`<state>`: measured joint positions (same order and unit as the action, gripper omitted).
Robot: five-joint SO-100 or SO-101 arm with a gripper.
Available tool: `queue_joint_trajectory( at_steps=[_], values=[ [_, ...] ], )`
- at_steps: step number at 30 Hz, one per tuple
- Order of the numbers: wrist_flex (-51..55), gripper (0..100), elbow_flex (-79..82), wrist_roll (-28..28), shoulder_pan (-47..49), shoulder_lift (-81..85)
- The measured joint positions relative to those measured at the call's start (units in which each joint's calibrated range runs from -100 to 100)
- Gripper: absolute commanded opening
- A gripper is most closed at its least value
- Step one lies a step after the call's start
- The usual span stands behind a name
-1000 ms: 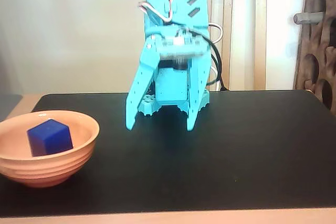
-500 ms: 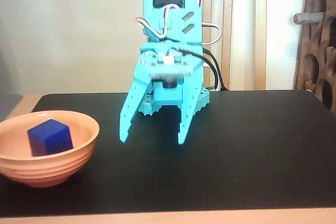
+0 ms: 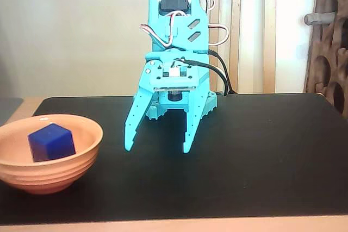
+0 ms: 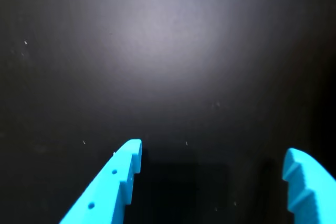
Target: Place the blue cube in the orange bowl.
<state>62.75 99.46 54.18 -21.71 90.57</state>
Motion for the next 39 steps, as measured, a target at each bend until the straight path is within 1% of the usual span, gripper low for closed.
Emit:
queue_joint_trajectory(
  at_steps=[6, 11, 20, 24, 25, 29, 30, 31, 39],
  values=[
    [7.49, 30, 0.0, 0.05, -0.56, 4.84],
    [11.27, 30, 0.0, 0.05, -0.56, 7.48],
    [12.24, 30, 0.0, -0.16, -0.56, 7.9],
    [12.24, 22, 0.0, -0.16, -0.47, 7.9],
    [12.24, 18, 0.0, -0.16, -0.47, 7.9],
    [12.24, 7, 0.0, -0.16, -0.47, 7.9],
    [12.24, 2, 0.0, -0.16, -0.47, 7.9],
    [12.24, 1, 0.0, -0.16, -0.47, 7.9],
    [12.24, 0, 0.0, -0.16, -0.28, 7.9]
  ],
)
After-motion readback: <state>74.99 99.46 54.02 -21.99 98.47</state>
